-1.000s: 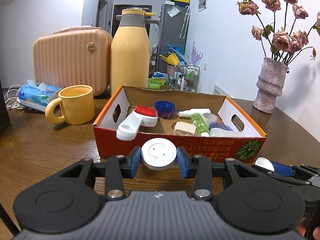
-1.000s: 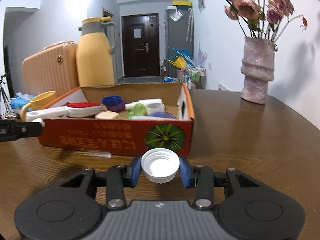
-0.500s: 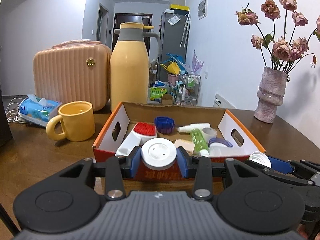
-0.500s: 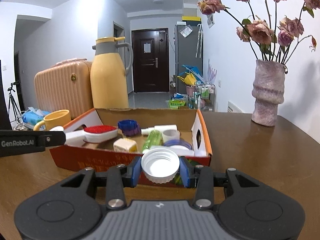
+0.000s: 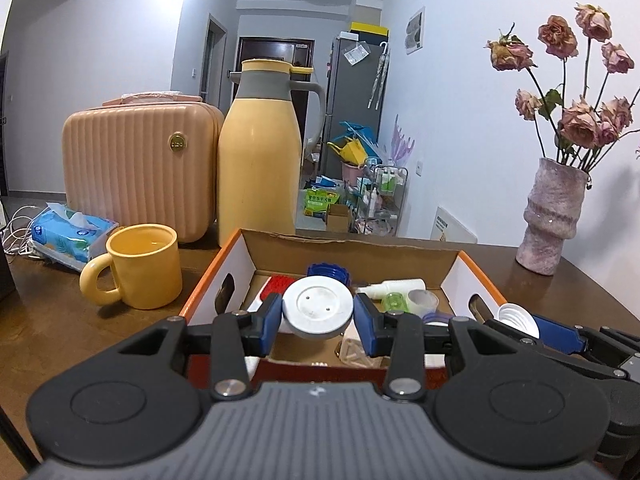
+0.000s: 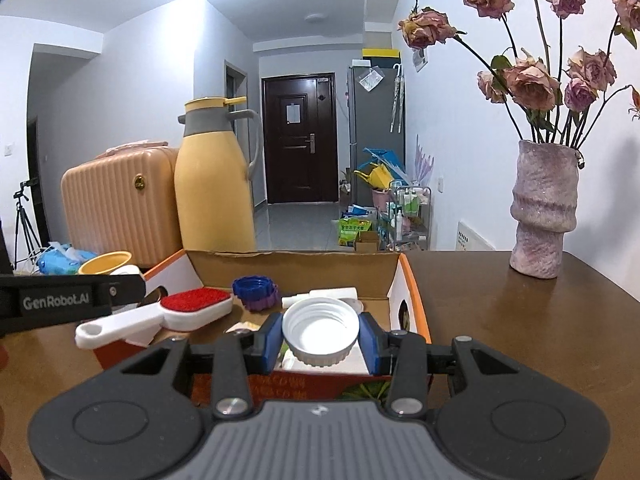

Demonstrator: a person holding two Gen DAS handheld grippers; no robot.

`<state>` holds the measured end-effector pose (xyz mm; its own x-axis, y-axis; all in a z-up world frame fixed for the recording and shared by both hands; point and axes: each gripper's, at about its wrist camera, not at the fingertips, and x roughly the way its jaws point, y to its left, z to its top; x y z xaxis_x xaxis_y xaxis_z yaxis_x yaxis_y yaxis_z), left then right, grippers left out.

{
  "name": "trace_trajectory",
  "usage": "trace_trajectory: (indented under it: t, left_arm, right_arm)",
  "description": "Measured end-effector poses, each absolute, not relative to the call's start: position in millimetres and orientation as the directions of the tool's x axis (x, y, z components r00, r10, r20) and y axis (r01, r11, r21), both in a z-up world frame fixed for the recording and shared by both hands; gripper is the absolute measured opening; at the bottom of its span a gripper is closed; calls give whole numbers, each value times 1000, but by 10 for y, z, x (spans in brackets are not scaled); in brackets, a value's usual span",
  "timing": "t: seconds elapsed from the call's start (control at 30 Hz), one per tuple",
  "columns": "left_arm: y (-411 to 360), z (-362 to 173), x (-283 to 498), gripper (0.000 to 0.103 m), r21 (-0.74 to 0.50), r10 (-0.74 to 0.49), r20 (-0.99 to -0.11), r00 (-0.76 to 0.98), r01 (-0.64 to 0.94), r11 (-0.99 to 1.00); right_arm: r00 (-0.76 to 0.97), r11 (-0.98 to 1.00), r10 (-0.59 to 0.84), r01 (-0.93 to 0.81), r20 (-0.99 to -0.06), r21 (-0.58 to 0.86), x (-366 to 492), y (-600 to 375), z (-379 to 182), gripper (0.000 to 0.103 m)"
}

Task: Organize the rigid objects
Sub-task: 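Carry the flat white cap and white screw cap over the cardboard box with both grippers, then open both grippers to drop the two white caps into the box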

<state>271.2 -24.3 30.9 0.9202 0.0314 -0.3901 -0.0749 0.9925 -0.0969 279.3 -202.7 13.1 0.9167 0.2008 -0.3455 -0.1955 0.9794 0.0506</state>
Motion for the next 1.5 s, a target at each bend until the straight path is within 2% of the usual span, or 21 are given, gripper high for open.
trace_trajectory:
  t: [0.8,1.5]
  left_arm:
    - [-220,217,3384,40,-90,61,-407,911,-106,990]
    - [-232,180,3694,40,-50,60,-435,899,-90,995]
  right_arm:
    - [916,978,208,-183,-343,104,3433,-2027,45,39]
    - [916,977,212,-196,-342,81,3752,-1942,19,39]
